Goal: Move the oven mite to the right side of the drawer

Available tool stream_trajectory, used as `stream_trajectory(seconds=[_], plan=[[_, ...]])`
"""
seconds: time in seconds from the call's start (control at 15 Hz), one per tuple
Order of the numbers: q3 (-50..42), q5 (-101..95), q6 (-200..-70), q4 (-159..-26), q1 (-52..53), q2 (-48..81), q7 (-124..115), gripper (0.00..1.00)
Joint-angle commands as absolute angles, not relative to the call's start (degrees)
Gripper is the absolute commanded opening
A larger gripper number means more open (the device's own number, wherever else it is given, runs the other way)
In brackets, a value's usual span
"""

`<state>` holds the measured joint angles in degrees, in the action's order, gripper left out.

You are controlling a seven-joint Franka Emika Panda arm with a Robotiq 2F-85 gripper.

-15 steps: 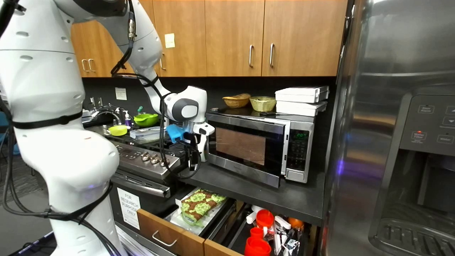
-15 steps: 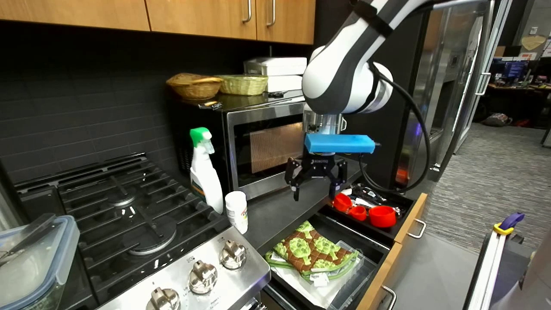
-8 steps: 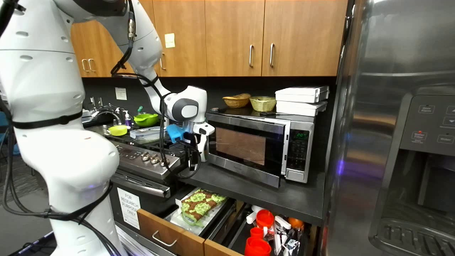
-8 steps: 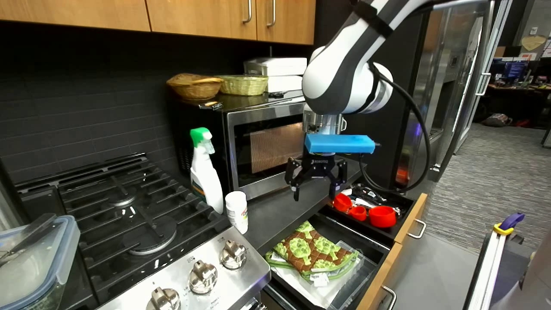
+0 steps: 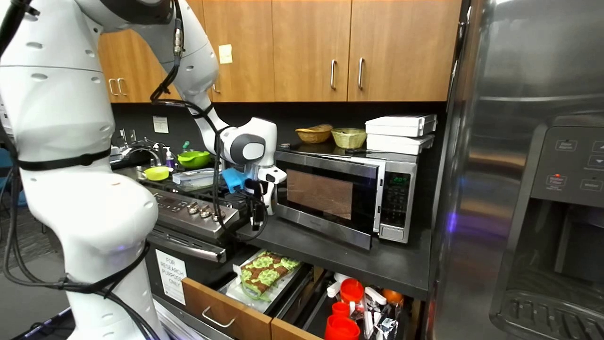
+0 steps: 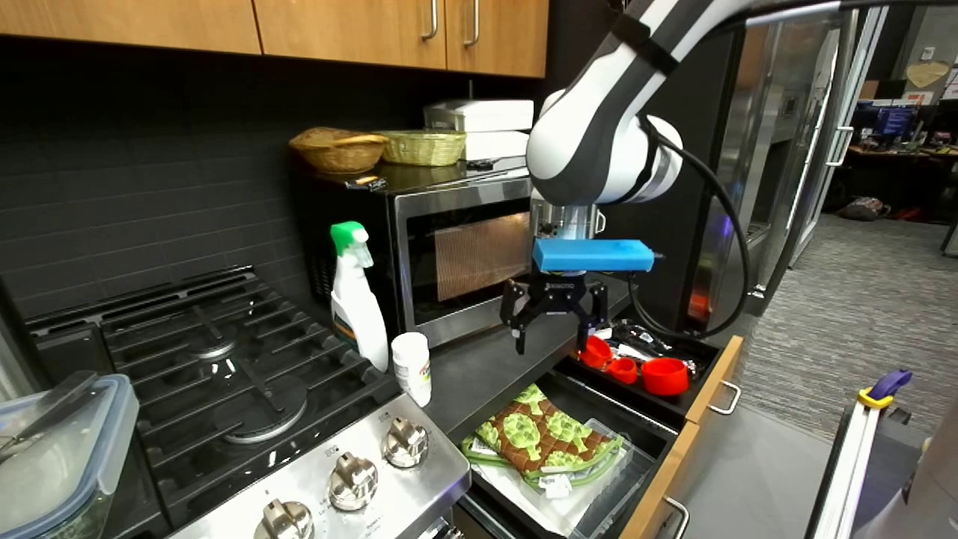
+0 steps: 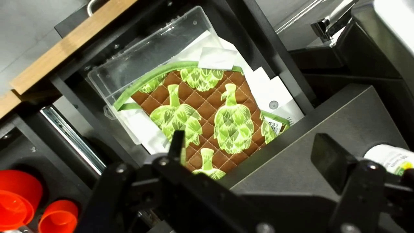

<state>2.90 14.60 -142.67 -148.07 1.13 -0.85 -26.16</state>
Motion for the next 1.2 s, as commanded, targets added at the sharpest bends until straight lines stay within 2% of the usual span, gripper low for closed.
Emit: stream_trajectory(seconds=[0.0, 1.13], plan=[[1.53, 13.23, -143.05, -147.68, 0.5, 1.19, -26.73, 1.0], [-3.04, 15.08, -144.99, -149.5, -1.6, 9.58, -22.64, 1.0]])
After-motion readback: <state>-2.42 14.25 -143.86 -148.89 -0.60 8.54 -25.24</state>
